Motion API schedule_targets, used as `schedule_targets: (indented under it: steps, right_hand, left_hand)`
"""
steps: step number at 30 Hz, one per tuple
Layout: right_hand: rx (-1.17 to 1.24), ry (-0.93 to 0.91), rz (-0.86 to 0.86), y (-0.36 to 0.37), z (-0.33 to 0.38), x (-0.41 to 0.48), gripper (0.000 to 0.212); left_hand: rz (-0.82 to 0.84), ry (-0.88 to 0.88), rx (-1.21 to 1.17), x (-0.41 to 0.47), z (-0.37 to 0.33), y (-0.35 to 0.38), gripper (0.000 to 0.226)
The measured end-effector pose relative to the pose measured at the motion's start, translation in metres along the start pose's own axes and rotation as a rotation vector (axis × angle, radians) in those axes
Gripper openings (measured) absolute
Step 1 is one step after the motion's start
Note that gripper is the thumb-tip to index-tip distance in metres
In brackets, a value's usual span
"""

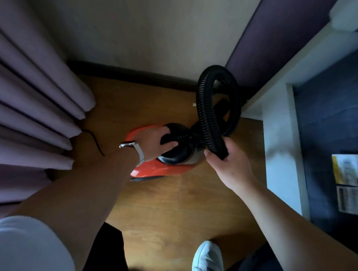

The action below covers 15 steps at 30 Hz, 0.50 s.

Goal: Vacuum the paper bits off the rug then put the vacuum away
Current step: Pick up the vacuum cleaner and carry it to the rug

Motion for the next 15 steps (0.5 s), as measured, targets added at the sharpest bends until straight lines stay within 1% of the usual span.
schedule_targets:
  steps: [3,5,7,10,12,15]
  right_hand:
    - [-0.011,-0.034,-0.017,0.004,-0.003,0.0,0.016]
    - [-0.017,-0.057,-0.027,0.009,-0.006,0.0,0.024]
    - [-0.027,-0.078,-0.03,0.011,-0.008,-0.001,0.031]
    - [-0.065,-0.12,-0.05,0.01,-0.006,-0.004,0.033]
    - [-0.082,-0.178,-0.12,0.006,0.001,-0.005,0.034]
    - [-0.105,-0.325,-0.212,0.001,0.015,-0.005,0.034]
  left_hand:
    - [0.042,-0.052,-0.003,0.006,0.01,0.007,0.035]
    - [0.052,-0.092,-0.044,0.008,0.012,0.012,0.036]
    - [0.009,-0.112,-0.051,0.01,0.01,0.015,0.037]
    - [-0.074,-0.117,0.01,0.005,0.006,0.021,0.05]
    - [-0.129,-0.115,0.046,-0.001,0.001,0.025,0.058]
    - [-0.205,-0.116,0.072,-0.015,-0.005,0.02,0.06]
Point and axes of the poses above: each hand's wrist, its own x-axis towards the middle knuckle, its own y-axis out of the palm, z = x × y, the point moved 3 cm from there along x, towards the middle knuckle, and after that the axes turned 1 degree about -y, right-handed, at the moved point
